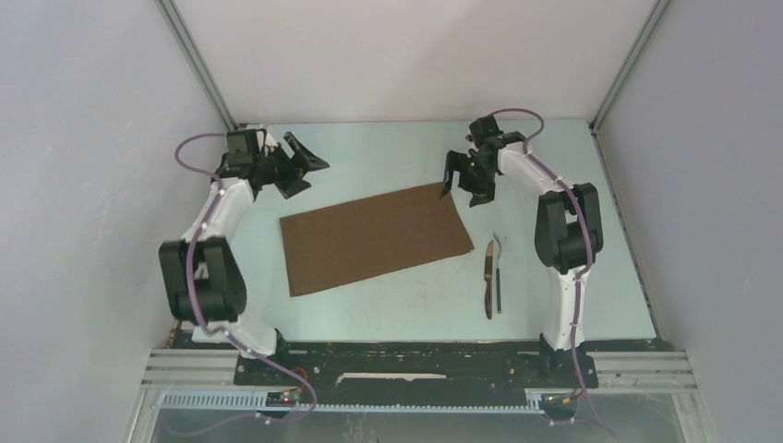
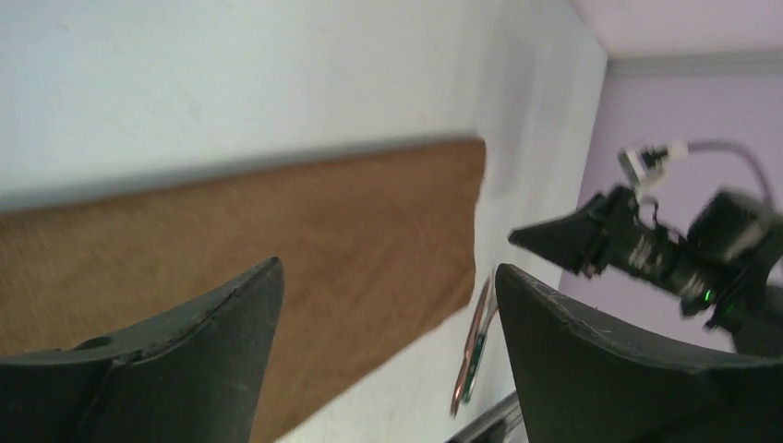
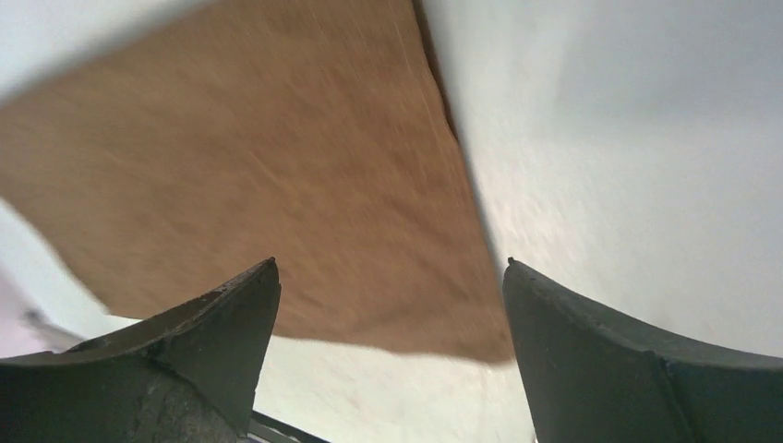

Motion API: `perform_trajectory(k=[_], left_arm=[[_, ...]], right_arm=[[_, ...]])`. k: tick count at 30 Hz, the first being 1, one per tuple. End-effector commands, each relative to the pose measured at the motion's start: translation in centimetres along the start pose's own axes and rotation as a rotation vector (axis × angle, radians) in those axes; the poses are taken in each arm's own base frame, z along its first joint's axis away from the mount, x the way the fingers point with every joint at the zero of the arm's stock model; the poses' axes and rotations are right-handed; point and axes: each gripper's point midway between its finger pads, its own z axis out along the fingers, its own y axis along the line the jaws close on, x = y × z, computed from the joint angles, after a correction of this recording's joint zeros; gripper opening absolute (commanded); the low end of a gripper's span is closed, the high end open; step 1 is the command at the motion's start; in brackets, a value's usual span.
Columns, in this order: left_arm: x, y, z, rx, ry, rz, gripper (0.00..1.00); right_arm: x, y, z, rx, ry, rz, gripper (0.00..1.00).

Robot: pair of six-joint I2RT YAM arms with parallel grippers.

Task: Fold the napkin into a case and place the utensils inside
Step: Smooth out the crumpled napkin at the center of the board, then pick up the rectangle-folded napkin from the center of the board.

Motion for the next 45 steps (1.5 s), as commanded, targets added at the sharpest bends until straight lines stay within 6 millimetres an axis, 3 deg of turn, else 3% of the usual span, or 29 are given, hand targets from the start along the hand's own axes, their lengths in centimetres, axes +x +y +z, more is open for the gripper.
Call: perform_trajectory(k=[1, 7, 13, 20, 26, 35, 40, 45], left_arm=[[5.6, -3.6, -5.6, -0.015, 0.101, 0.207, 0.89], [11.3, -3.5, -8.9, -0.018, 0.148, 0.338, 0.90], [13.6, -2.3, -10.4, -0.010, 0.143, 0.373, 0.90], [13.4, -1.9, -11.6, -0.025, 0.082, 0.434, 0.90], [13.5, -1.7, -11.5, -0.014, 0.059, 0.445, 0.90], [13.8, -2.2, -12.1, 0.015, 0.049, 0.452, 0.89], [13.9, -2.4, -12.3, 0.019, 0.047, 0.452, 0.89], [13.8, -2.8, -12.7, 0.028, 0.042, 0.455, 0.90]], right_arm=[[4.4, -4.8, -5.4, 0.348, 0.130, -0.178, 0.94], [5.0, -2.8, -4.2, 0.242, 0.214, -0.300, 0.93], [4.7, -2.0, -2.0, 0.280, 0.254, -0.328, 0.93], [5.1, -2.4, -0.1, 0.297, 0.276, -0.334, 0.93], [5.9, -2.0, 1.4, 0.279, 0.284, -0.328, 0.92], [6.5, -3.3, 3.0, 0.333, 0.284, -0.312, 0.87], [7.5, -3.5, 4.2, 0.343, 0.287, -0.309, 0.81], [8.2, -3.6, 5.1, 0.365, 0.261, -0.300, 0.65]])
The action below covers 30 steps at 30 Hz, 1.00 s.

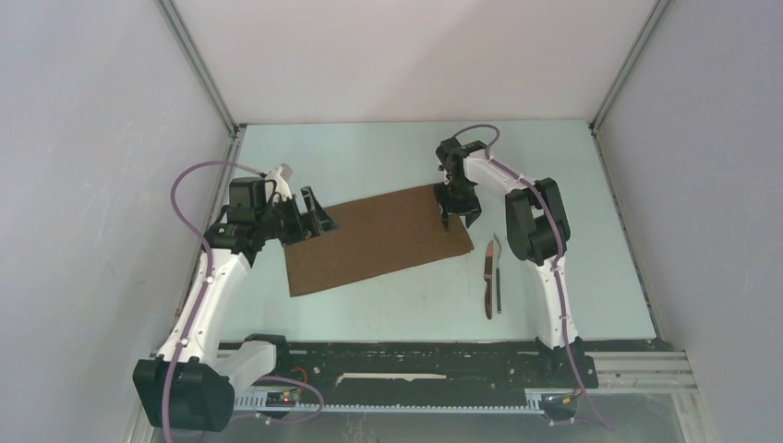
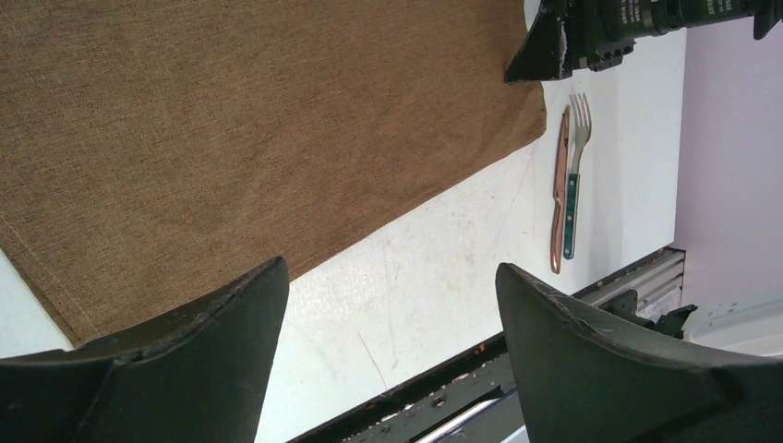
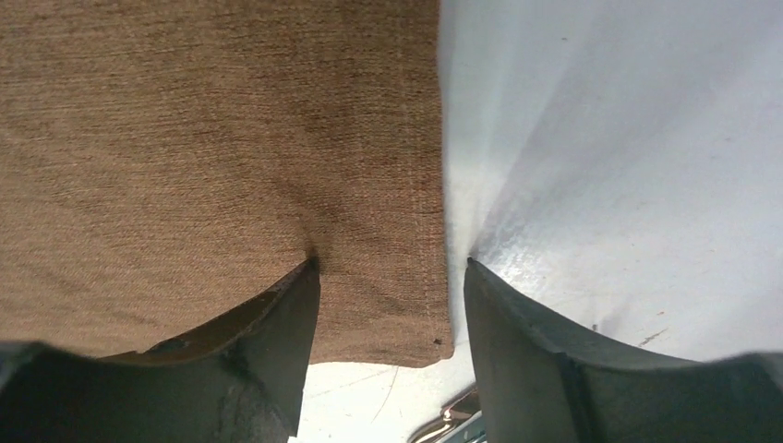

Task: Fold the napkin into a case and place the utensils inside
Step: Pick up the rectangle-folded napkin from the center of the board.

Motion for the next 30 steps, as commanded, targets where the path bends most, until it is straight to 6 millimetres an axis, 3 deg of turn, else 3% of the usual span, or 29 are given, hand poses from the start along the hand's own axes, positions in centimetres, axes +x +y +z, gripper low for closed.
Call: perform_trajectory(k=[1, 11, 16, 22, 30], left_arm=[[-0.9, -1.1, -0.8, 0.033, -0.043, 0.050, 0.90], [-0.9, -1.3, -1.4, 0.032, -0.046, 0.054, 0.89], [-0.9, -1.4, -1.4, 0.031, -0.045, 0.048, 0.89], [-0.2, -1.3, -0.9, 0.046, -0.023, 0.017, 0.90], [0.4, -1.4, -0.4, 0.074, 0.000, -0.017, 0.89]], right_arm=[[0.5, 1.5, 2.4, 0.001, -0.014, 0.027, 0.62], [0.0, 0.4, 2.7, 0.093, -0.065, 0.042, 0.24], [-0.5, -0.6, 2.3, 0.119, -0.070, 0.008, 0.00], [-0.9, -3.8, 0.7, 0.073, -0.058, -0.023, 0.00], [-3.4, -10.7, -2.8, 0.097, -0.154, 0.032, 0.00]])
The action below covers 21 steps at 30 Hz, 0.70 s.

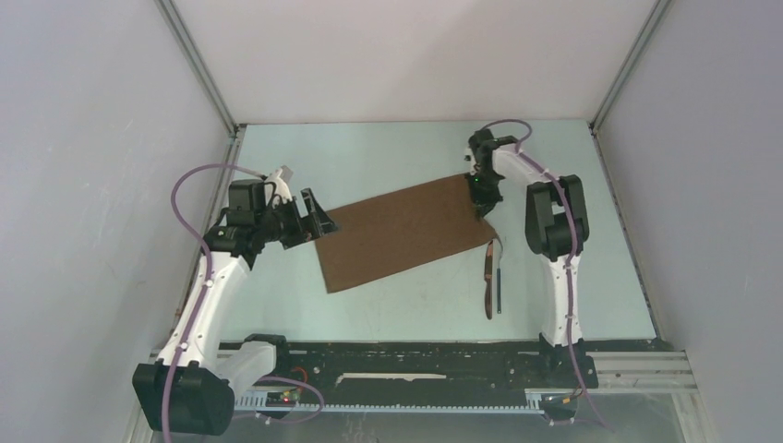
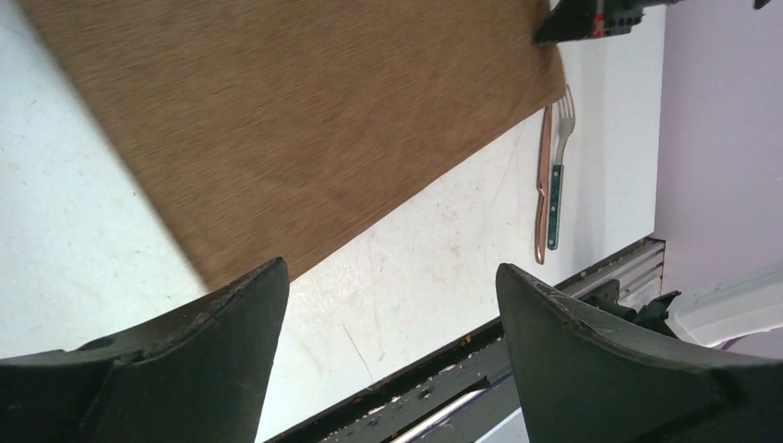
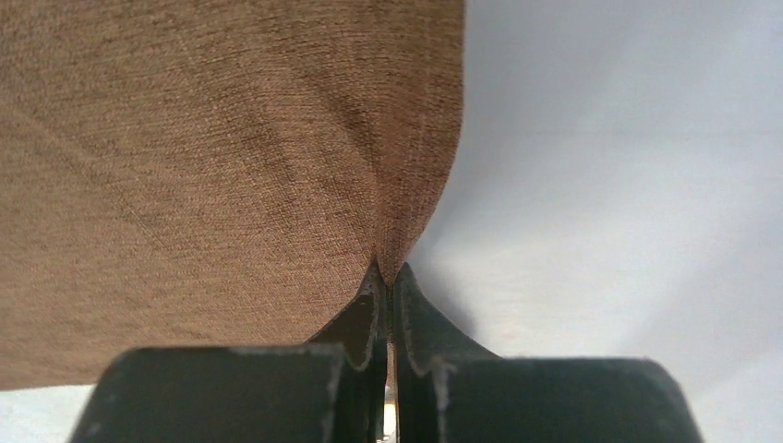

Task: Fold the napkin into a case and place the utensils inside
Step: Pick up the rectangle-folded napkin from the center of the board, then fold the rectangle-folded napkin at the center of the board.

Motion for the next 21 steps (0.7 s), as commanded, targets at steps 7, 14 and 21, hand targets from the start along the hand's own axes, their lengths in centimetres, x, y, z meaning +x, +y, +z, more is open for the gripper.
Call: perform_trajectory(k=[7, 14, 21], left_arm=[[0.6, -0.3, 0.4, 0.037, 0.002, -0.021, 0.89], [1.0, -0.4, 0.4, 0.051, -0.003, -0.024, 0.89], [1.2, -0.3, 0.2, 0.050, -0.010, -0.015, 0.89]], right_arm=[[-2.7, -4.5, -5.0, 0.194, -0.121, -0.056, 0.00], [-0.4, 3.2, -4.8, 0.252, -0.056, -0.136, 0.00], [1.5, 15.9, -4.2, 0.091, -0.076, -0.315, 0.00]])
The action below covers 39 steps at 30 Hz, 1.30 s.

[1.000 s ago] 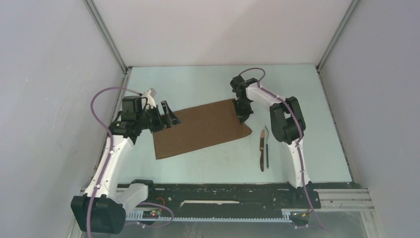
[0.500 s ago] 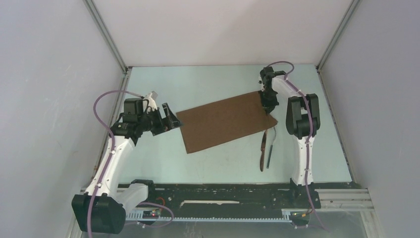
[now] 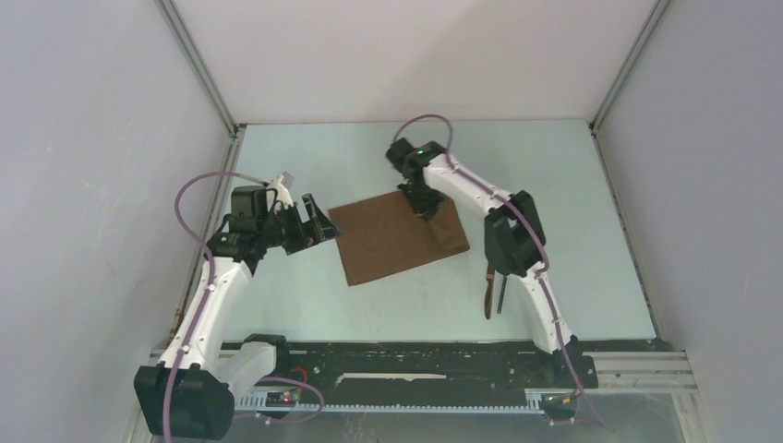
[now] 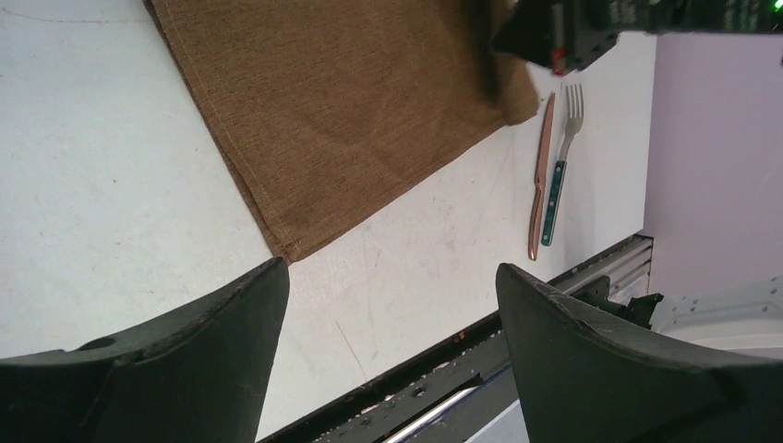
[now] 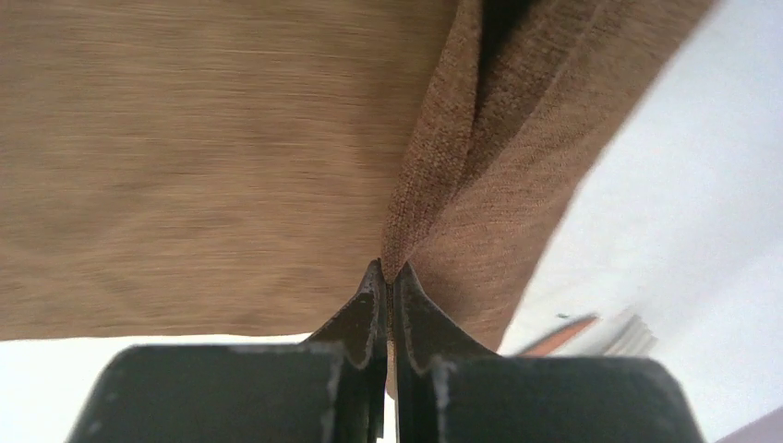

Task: Fold the napkin into a case and place the utensils inside
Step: Fold the rectangle-folded napkin at the center of the board.

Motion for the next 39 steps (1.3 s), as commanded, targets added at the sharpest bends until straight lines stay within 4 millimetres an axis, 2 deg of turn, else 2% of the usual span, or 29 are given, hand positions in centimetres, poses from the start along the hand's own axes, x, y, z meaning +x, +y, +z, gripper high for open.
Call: perform_trajectory(k=[1, 4, 5, 8, 11, 14, 25, 39], left_arm=[[-0.2, -0.9, -0.6, 0.035, -0.030, 0.028, 0.89], [0.0, -1.2, -0.7, 0.053, -0.024, 0.028, 0.89], [-0.1, -1.3, -0.8, 0.058, -0.025, 0.029, 0.89], [-0.3, -1.4, -1.0, 0.052, -0.034, 0.034, 0.89], [-0.4, -1.4, -1.1, 0.047, -0.042, 0.031, 0.89], [-0.4, -1.2, -1.1, 0.040, -0.047, 0.029, 0.89], [-0.6, -1.0, -1.6, 0.031, -0.066, 0.027, 0.89], [-0.5, -0.9, -2.0, 0.027, -0.069, 0.024, 0.89]], right_arm=[[0.0, 6.7, -0.7, -0.096, 0.006, -0.056, 0.00], [-0.2, 11.0, -1.0, -0.206, -0.004, -0.092, 0.00], [-0.3, 13.0, -1.3, -0.271, -0.014, -0.098, 0.00], [-0.4, 16.9, -2.4, -0.427, -0.031, -0.106, 0.00], [-0.5, 19.5, -3.3, -0.552, -0.035, -0.095, 0.00], [-0.6, 21.1, -3.9, -0.627, -0.043, -0.091, 0.00], [-1.5, 23.6, -3.1, -0.718, -0.031, -0.037, 0.00], [-2.0, 23.9, -2.4, -0.722, -0.031, -0.015, 0.00]])
